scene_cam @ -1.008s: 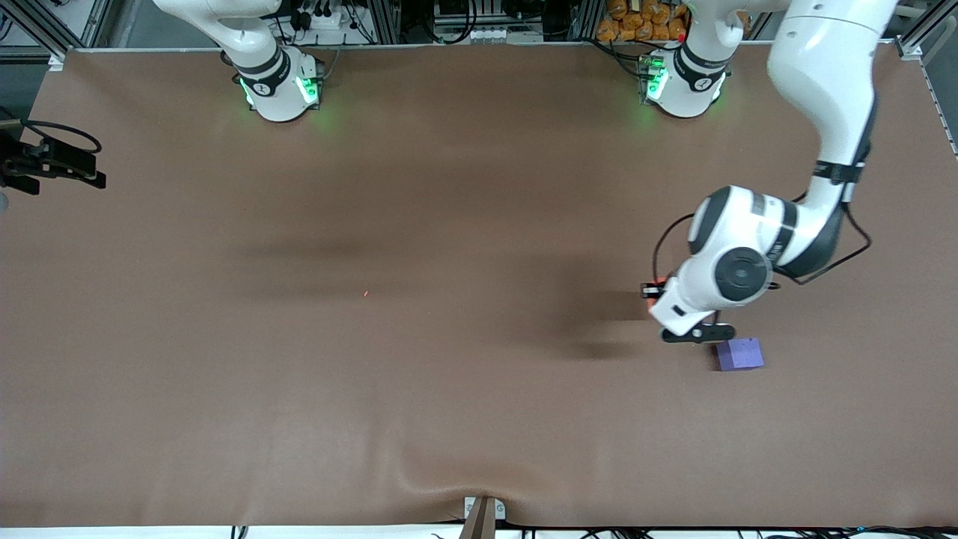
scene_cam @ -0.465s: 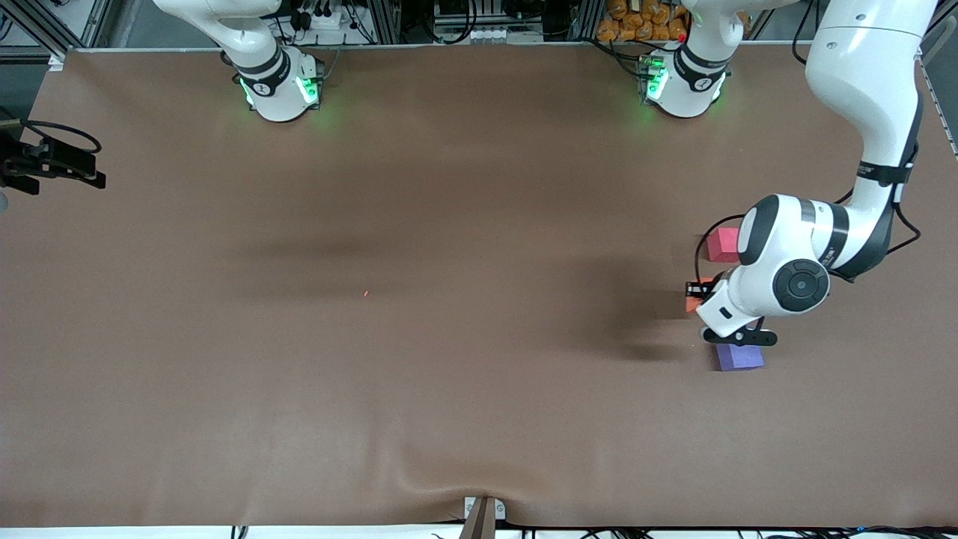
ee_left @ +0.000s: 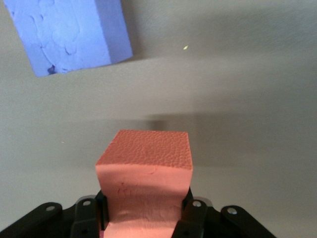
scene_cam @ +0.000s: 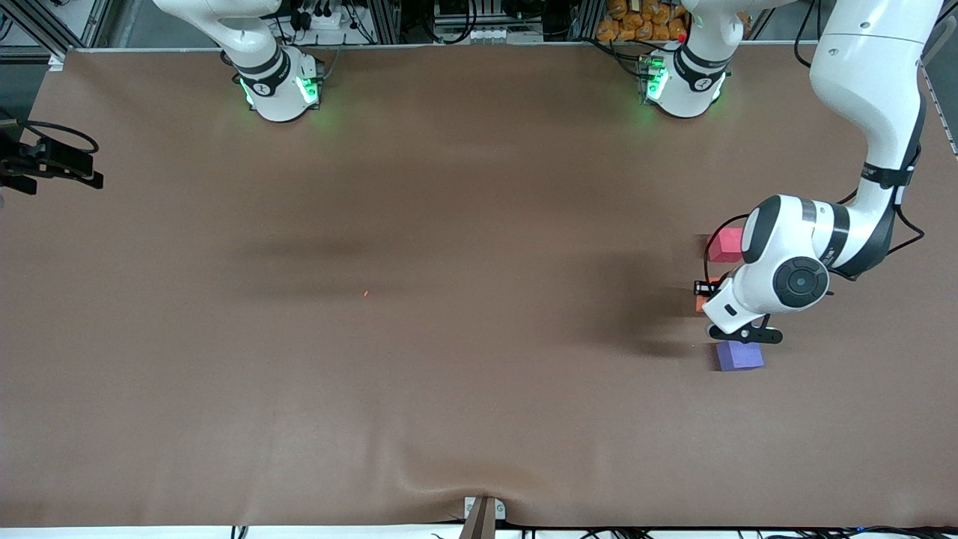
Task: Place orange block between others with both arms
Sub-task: 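Lower the orange cube between the pink and purple cubes with the left gripper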
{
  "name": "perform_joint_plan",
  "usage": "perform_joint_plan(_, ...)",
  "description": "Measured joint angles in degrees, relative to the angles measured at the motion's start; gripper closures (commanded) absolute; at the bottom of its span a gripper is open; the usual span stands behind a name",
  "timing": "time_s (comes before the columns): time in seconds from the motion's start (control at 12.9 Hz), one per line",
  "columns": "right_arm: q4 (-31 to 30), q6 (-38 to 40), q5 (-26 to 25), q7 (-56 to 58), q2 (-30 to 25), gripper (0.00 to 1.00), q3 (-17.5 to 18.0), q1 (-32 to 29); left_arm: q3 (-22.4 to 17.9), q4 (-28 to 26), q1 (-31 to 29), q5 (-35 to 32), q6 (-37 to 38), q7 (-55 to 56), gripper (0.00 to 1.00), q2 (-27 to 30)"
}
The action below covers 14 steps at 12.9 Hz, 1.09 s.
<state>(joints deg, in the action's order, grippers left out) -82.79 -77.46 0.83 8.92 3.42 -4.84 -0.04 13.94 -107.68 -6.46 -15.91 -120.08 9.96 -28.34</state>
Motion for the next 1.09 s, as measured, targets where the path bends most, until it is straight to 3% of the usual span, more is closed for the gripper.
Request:
perform_joint_plan(0.31, 0.02, -0.01, 0.0, 0.0, 0.0, 0.0, 0.0, 0.0, 0.01, -3.9, -4.4, -1.65, -5.51, -1.7, 1.0, 0.0)
perform_joint_plan(1.09, 0.03, -0.08, 0.0, 0.0, 0.0, 0.0, -0.11, 0.0, 0.03, -5.91, -5.15, -1.66, -10.5, 0.4, 1.0, -0.05)
